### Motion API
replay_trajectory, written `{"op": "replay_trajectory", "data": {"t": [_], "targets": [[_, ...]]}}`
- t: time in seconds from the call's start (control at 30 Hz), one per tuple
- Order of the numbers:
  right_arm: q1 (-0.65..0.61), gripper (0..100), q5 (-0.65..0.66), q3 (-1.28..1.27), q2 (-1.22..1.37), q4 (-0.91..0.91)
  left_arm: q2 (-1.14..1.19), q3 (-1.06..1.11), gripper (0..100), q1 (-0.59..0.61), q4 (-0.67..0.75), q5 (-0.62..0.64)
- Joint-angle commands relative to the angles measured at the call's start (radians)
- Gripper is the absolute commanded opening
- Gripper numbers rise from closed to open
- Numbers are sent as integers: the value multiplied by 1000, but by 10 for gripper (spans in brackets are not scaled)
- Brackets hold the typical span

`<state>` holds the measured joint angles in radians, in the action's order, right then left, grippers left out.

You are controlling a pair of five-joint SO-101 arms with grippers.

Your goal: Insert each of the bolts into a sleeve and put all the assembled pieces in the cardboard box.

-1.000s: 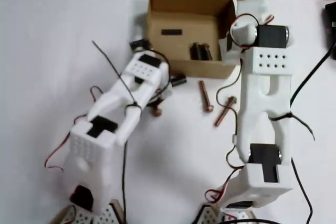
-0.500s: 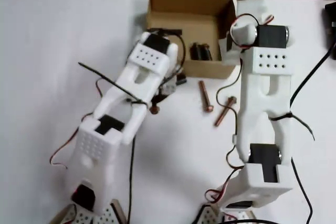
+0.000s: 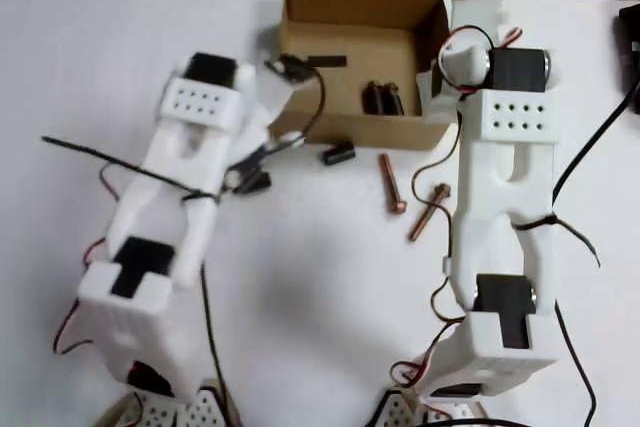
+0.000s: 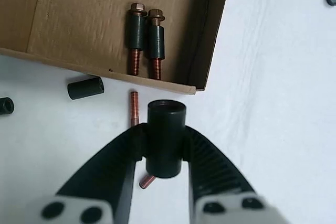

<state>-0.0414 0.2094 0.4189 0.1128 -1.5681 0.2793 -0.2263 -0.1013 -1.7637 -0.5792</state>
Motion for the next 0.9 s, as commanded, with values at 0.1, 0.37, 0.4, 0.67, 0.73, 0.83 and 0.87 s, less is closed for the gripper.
{"op": "replay_trajectory", "data": {"t": [0.1, 0.37, 0.4, 0.67, 0.73, 0.83, 0.87], "targets": [[-27, 21, 3, -63, -71, 58, -132, 205, 20, 15, -14, -563], [-33, 21, 3, -86, -67, 81, -106, 389, 20, 23, 149, -744], [-33, 21, 3, -86, -67, 81, -103, 410, 20, 23, 163, -773], [-38, 21, 5, -86, -65, 82, -98, 503, 22, 17, 272, -950], [-38, 21, 5, -86, -65, 82, -98, 519, 23, 21, 296, -950], [-38, 21, 5, -86, -65, 82, -98, 561, 23, 21, 347, -953], [-39, 21, 5, -86, -65, 82, -97, 581, 23, 21, 373, -953]]}}
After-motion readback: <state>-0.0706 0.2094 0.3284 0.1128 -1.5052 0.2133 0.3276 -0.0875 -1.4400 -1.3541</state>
